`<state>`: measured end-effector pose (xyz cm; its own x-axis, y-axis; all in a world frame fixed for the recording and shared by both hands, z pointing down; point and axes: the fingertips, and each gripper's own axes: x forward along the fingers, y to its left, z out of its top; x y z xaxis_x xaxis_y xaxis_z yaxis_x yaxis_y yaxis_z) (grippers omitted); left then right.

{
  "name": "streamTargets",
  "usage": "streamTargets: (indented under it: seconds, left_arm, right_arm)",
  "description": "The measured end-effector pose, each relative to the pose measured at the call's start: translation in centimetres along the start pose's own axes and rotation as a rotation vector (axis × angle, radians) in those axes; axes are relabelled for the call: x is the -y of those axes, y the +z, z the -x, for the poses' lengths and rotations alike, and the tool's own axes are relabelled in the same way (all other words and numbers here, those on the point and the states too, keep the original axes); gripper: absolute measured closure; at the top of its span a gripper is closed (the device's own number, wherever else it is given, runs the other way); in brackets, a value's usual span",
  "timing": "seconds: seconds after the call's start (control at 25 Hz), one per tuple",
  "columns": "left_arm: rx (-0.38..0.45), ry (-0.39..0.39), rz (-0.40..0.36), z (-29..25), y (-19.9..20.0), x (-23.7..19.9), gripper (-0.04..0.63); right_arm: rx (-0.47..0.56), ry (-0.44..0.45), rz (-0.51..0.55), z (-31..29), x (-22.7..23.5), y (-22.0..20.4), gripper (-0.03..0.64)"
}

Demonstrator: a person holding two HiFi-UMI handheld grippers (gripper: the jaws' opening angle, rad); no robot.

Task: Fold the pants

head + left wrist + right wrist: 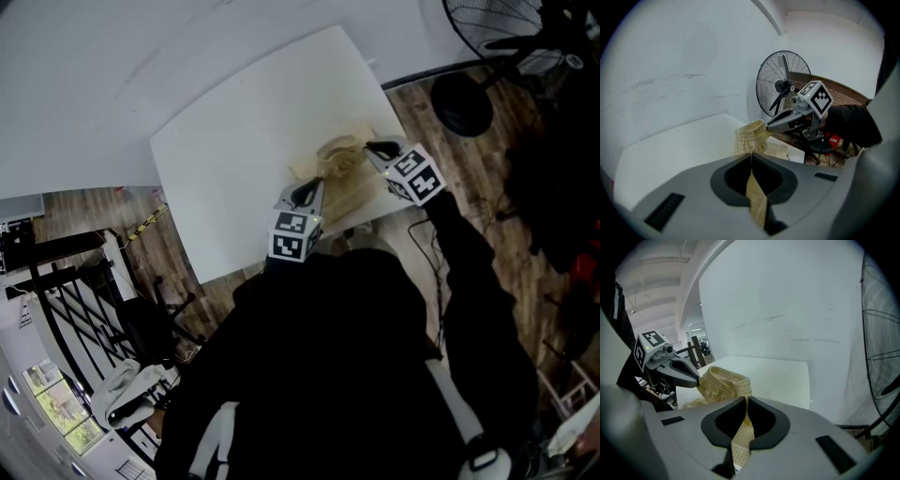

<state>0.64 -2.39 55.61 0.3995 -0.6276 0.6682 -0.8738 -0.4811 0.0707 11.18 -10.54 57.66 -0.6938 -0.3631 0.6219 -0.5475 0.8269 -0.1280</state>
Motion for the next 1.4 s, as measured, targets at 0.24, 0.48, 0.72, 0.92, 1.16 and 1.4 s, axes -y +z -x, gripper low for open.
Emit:
streamTargets:
  seconds: [0.24, 0.48, 0.72, 0.92, 1.16, 1.4]
  left_arm:
    - [-0.032, 0.002, -0.066, -0.7, -2.1, 0.7, 0.586]
    - [-0.056, -0.005, -0.096, -1.2, -3.7, 1.6, 0.586]
    - [-0.081, -0.051, -0.091, -1.1, -5.0, 2.9, 0.584]
    - [-0.061, -0.06, -0.061, 0.1, -5.1, 2.9, 0.584]
    - [-0.046, -0.043, -0.041, 0.6, -4.4, 1.8, 0.584]
    - [-0.047, -0.041, -0.039, 0.0, -4.0, 1.7, 0.584]
  right_arm:
    - [-0.03, 0.012, -0.005, 0.1, -0.9, -2.2, 0.598]
    - [-0.066, 0.032, -0.016, 0.3, -1.5, -4.6, 0.597]
    - [-0.109, 0.048, -0.051, 0.7, -1.6, -7.2, 0.597]
    - [-0.098, 0.058, -0.049, 1.9, -1.6, -7.2, 0.597]
    - [-0.056, 0.043, -0.056, 2.7, -0.9, -5.7, 0.597]
    - [-0.056, 0.055, -0.063, 2.3, -1.5, -5.1, 0.597]
